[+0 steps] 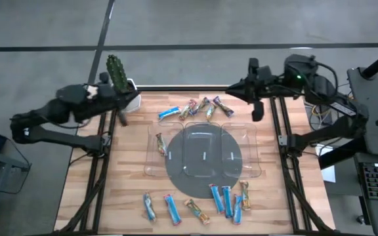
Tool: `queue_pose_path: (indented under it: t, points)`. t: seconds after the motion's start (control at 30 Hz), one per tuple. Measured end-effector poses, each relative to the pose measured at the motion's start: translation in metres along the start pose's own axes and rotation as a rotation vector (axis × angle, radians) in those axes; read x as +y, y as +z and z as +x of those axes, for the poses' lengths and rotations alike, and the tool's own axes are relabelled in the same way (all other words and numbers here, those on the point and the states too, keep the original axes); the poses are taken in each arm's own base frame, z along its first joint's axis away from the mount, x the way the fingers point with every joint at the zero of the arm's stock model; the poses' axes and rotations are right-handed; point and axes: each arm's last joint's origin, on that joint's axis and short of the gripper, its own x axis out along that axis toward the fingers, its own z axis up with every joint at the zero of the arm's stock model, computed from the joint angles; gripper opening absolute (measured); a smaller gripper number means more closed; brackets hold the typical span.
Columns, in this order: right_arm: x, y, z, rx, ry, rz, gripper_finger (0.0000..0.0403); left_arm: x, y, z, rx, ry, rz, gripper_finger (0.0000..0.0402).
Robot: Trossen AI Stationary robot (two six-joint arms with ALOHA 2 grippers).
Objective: Pick and place Granola Bars by type
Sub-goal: Put the red granola bar into the left transparent bin
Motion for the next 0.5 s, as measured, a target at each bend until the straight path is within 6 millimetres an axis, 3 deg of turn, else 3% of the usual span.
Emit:
queue_pose_path:
  t: [0.17,0.3,0.5]
  points:
    - [0.005,-0.003,-0.033,-0.048,-0.025,0.01,0.0031,-0.006,0.004,0.018,-0.082,0.107,0.075,0.0]
    - [0.009,-0.002,-0.059,-0.093,-0.056,0.006,0.0031,-0.002,0.02,0.017,-0.129,0.117,0.006,0.0]
    - [0.012,-0.012,-0.091,-0.101,-0.152,-0.024,0.0027,0.0,0.038,0.016,-0.115,-0.008,-0.007,0.0]
